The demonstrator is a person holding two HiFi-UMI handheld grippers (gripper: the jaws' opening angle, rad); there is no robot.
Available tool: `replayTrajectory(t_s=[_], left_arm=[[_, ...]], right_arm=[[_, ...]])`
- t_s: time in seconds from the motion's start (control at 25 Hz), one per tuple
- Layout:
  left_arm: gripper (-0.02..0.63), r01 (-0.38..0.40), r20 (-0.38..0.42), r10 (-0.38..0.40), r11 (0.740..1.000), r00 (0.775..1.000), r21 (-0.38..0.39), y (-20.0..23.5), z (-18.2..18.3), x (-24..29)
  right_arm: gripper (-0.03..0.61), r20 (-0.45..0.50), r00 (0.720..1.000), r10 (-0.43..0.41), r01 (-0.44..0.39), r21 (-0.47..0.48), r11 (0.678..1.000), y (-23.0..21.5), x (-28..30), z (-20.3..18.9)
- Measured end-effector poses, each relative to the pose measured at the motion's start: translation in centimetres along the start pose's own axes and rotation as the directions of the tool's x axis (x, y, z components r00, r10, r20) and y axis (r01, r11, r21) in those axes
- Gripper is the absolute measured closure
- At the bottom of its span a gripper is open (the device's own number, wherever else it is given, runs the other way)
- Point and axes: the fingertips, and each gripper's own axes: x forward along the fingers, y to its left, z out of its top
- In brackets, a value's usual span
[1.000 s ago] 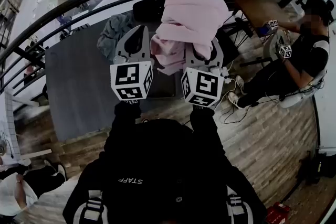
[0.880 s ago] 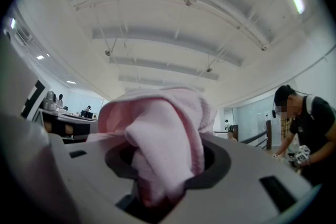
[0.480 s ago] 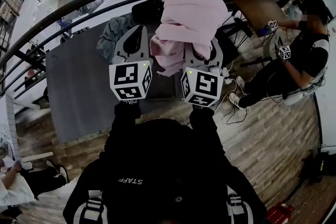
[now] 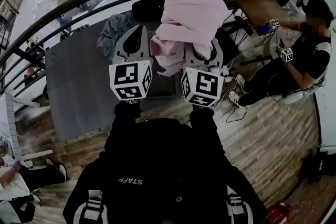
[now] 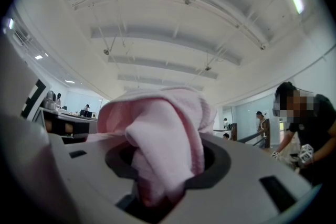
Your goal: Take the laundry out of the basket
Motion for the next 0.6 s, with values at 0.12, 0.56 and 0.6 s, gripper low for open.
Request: replayTrajectory(t_s=[0.12,0.56,0.6], left_arm=[[0.612,-0.003,0.000,0.003,1.000,1.000,0.001,0.04,-0.07,-0.07],[0.612,0.006,-0.010,-0.006,1.000,1.000,0.006,-0.33,-0.22,-0.43],[0.612,0.008,-0.013,-0.008,1.000,1.000,0.007,-0.38,-0.27,-0.46]], right_arm=[[0.377,0.000,1.000,-0.001,0.001,-0.002,1.000,-0.05,-0.08,-0.07],[0.377,0.000,1.000,-0.009,0.009,-0.002,1.000,-0.10,-0.59,0.20],[0.377,0.000,1.000,-0.009,0.009,-0.001,1.000,-0.09,-0.65,0.21]])
